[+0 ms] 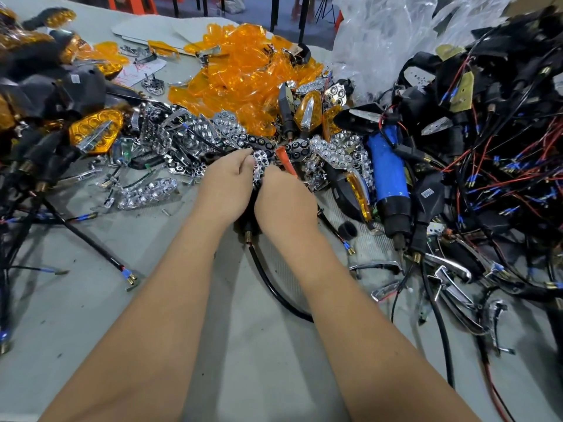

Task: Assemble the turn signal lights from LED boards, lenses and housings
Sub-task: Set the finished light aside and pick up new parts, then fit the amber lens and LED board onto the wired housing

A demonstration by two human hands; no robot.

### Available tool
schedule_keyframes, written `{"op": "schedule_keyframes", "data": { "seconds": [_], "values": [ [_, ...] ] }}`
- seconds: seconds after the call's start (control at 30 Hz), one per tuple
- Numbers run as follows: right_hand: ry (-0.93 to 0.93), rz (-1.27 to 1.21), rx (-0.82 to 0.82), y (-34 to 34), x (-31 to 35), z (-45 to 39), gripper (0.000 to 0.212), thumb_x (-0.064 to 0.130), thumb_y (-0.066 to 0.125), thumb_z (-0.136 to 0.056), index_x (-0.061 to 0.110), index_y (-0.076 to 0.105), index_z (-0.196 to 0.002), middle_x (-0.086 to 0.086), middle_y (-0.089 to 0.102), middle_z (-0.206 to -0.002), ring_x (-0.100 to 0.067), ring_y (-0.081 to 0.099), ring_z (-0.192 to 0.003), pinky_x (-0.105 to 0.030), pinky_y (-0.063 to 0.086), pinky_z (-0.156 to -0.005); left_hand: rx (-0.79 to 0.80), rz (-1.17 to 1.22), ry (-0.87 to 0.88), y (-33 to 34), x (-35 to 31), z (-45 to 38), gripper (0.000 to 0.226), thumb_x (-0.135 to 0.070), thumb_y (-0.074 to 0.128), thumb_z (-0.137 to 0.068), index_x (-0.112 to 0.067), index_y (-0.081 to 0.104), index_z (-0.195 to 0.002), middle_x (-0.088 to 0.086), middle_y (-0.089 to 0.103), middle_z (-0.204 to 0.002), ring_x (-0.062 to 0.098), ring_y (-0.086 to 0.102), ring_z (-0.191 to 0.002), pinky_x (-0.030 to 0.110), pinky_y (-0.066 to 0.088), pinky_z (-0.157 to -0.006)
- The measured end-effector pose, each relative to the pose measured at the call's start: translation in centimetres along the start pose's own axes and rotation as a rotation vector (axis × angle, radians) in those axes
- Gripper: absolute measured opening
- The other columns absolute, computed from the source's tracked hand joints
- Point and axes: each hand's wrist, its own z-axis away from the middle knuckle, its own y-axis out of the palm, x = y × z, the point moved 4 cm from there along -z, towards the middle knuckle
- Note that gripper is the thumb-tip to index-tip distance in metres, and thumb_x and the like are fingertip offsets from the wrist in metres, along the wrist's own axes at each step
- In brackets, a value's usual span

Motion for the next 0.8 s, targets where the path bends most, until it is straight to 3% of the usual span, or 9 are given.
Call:
{"op": "schedule_keyframes", "data": {
  "seconds": [0.13,0.27,0.33,0.4,0.5,0.6,0.7,0.8],
  "values": [
    [0.04,-0.076,0.043,-0.1,-0.3,0.0,0.013,0.009,0.041,-0.096,0.015,0.043,-0.085,-0.011,0.065,-0.097,-0.034,0.06,-0.089,-0.035,0.034,-0.065,-0.041,-0.018,-0.005,0.0,-0.3,0.2,0.043,-0.028,0.047,-0.103,-0.015,0.051,-0.144,0.003,0.054,-0.145,0.02,0.049,-0.132,0.022,0.031,-0.095],
    [0.037,-0.216,0.132,-0.6,-0.6,-0.3,0.018,0.014,0.041,-0.096,0.01,0.053,-0.082,-0.008,0.06,-0.083,-0.031,0.058,-0.08,-0.036,0.04,-0.061,-0.124,-0.025,-0.017,-0.4,-0.2,0.4,0.03,-0.023,0.058,-0.094,-0.023,0.064,-0.123,-0.011,0.066,-0.109,0.006,0.058,-0.095,0.025,0.035,-0.086],
    [-0.002,-0.203,0.142,-1.1,-0.5,-0.7,0.024,0.018,0.043,-0.096,0.008,0.055,-0.078,-0.006,0.058,-0.075,-0.029,0.056,-0.074,-0.035,0.04,-0.057,-0.166,-0.039,-0.051,-0.8,-0.1,0.5,0.041,-0.02,0.058,-0.093,-0.019,0.061,-0.134,-0.003,0.065,-0.13,0.009,0.058,-0.102,0.023,0.036,-0.088],
    [-0.014,-0.173,0.074,-1.9,-0.5,-1.4,0.026,0.021,0.045,-0.097,0.008,0.062,-0.082,-0.005,0.06,-0.074,-0.025,0.057,-0.07,-0.034,0.044,-0.058,-0.212,-0.065,-0.054,-1.0,0.0,0.5,0.044,-0.017,0.057,-0.091,-0.016,0.059,-0.136,0.004,0.061,-0.137,0.014,0.057,-0.1,0.024,0.039,-0.089],
    [-0.021,-0.211,-0.043,-3.0,-0.6,-3.2,0.023,0.019,0.045,-0.1,0.015,0.066,-0.108,-0.002,0.065,-0.095,-0.021,0.06,-0.08,-0.035,0.05,-0.068,-0.275,-0.054,-0.059,-1.4,0.1,0.5,0.047,-0.014,0.056,-0.091,-0.017,0.056,-0.137,0.003,0.062,-0.134,0.017,0.058,-0.104,0.03,0.043,-0.09],
    [-0.059,-0.263,-0.024,-2.9,-0.6,-5.9,0.04,0.014,0.045,-0.1,0.015,0.052,-0.139,-0.007,0.057,-0.127,-0.023,0.056,-0.11,-0.035,0.049,-0.087,-0.315,-0.079,-0.076,-1.6,0.6,0.1,0.048,-0.013,0.053,-0.091,-0.019,0.054,-0.138,0.003,0.063,-0.131,0.03,0.047,-0.125,0.033,0.038,-0.09],
    [-0.131,-0.234,0.053,-2.1,-0.1,-8.6,0.05,0.014,0.045,-0.101,0.019,0.039,-0.15,-0.011,0.043,-0.149,-0.03,0.036,-0.139,-0.044,0.036,-0.112,-0.338,-0.104,-0.056,-1.6,0.7,-0.1,0.048,-0.008,0.048,-0.094,-0.021,0.054,-0.139,0.004,0.062,-0.132,0.032,0.04,-0.127,0.026,0.027,-0.083],
    [-0.154,-0.09,0.211,-0.5,0.0,-10.1,0.05,0.03,0.043,-0.104,0.029,0.034,-0.153,-0.01,0.028,-0.16,-0.03,0.016,-0.149,-0.048,0.021,-0.119,-0.385,-0.109,-0.051,-1.8,1.0,-0.1,0.051,-0.001,0.045,-0.094,-0.022,0.055,-0.139,0.002,0.058,-0.138,0.03,0.038,-0.126,0.024,0.023,-0.085]
  ]
}}
